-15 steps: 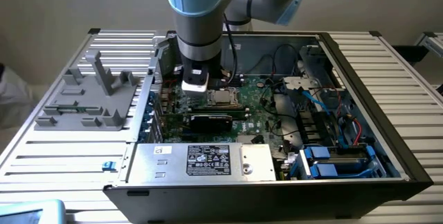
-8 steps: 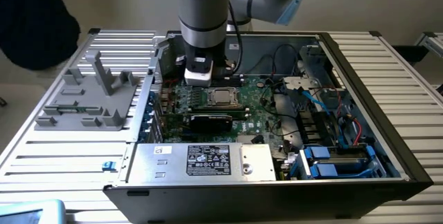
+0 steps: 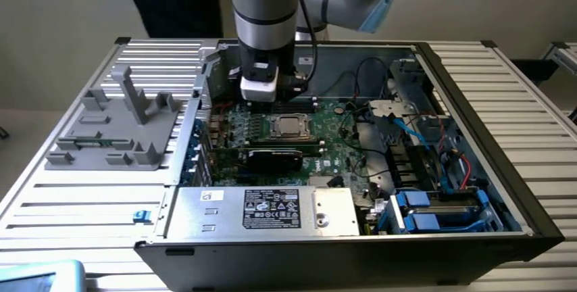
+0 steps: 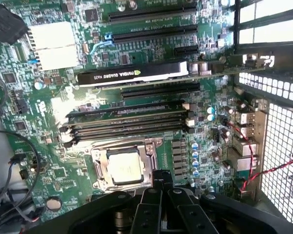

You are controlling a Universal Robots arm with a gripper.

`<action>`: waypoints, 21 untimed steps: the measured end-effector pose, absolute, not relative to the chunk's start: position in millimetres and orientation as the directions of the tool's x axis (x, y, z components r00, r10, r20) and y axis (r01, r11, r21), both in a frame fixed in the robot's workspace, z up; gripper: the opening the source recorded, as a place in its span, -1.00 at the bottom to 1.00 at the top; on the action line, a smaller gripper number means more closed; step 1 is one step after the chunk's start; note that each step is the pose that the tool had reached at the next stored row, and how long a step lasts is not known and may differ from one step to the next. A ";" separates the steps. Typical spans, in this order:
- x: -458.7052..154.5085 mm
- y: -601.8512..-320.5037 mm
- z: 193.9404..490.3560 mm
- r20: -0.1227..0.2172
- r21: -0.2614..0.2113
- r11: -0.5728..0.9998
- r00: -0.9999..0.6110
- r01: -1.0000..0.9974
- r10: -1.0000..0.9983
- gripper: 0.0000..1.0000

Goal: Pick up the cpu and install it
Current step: 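Install the second cpu locking lever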

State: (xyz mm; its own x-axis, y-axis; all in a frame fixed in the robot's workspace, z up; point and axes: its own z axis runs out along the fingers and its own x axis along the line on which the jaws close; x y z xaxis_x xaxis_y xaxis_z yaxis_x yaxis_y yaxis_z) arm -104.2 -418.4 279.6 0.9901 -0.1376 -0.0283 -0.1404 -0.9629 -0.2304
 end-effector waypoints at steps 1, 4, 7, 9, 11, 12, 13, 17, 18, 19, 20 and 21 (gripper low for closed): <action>-104.2 -417.6 280.4 -0.026 -0.214 -0.967 0.990 -0.140 -0.138 -0.78; -104.2 -415.2 281.8 -0.019 -0.162 -0.977 0.990 -0.140 -0.138 -0.78; -104.2 -412.7 283.5 -0.011 -0.110 -0.984 0.990 -0.139 -0.139 -0.78; -104.2 -410.9 284.7 -0.006 -0.076 -0.987 0.990 -0.139 -0.139 -0.78; -104.2 -409.0 286.1 -0.002 -0.041 -0.990 0.990 -0.138 -0.138 -0.78; -104.2 -407.9 286.9 0.001 -0.025 -0.990 0.990 -0.138 -0.138 -0.78; -104.2 -406.8 287.8 0.003 -0.009 -0.990 0.990 -0.138 -0.138 -0.78; -104.2 -401.0 292.6 0.011 0.045 -0.989 0.990 -0.138 -0.138 -0.78; -103.9 -399.3 295.0 0.012 0.055 -0.989 0.990 -0.138 -0.138 -0.78; -102.7 -398.8 297.1 0.012 0.059 -0.989 0.990 -0.138 -0.137 -0.78; -101.0 -398.6 298.9 0.012 0.060 -0.989 0.990 -0.138 -0.137 -0.78; -98.6 -398.4 300.4 0.012 0.061 -0.989 0.990 -0.138 -0.137 -0.78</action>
State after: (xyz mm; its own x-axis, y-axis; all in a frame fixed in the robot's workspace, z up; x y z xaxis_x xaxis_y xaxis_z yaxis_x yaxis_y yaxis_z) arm -98.6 -398.4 300.4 0.9904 -0.1375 0.0125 -0.1380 -0.9886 0.0606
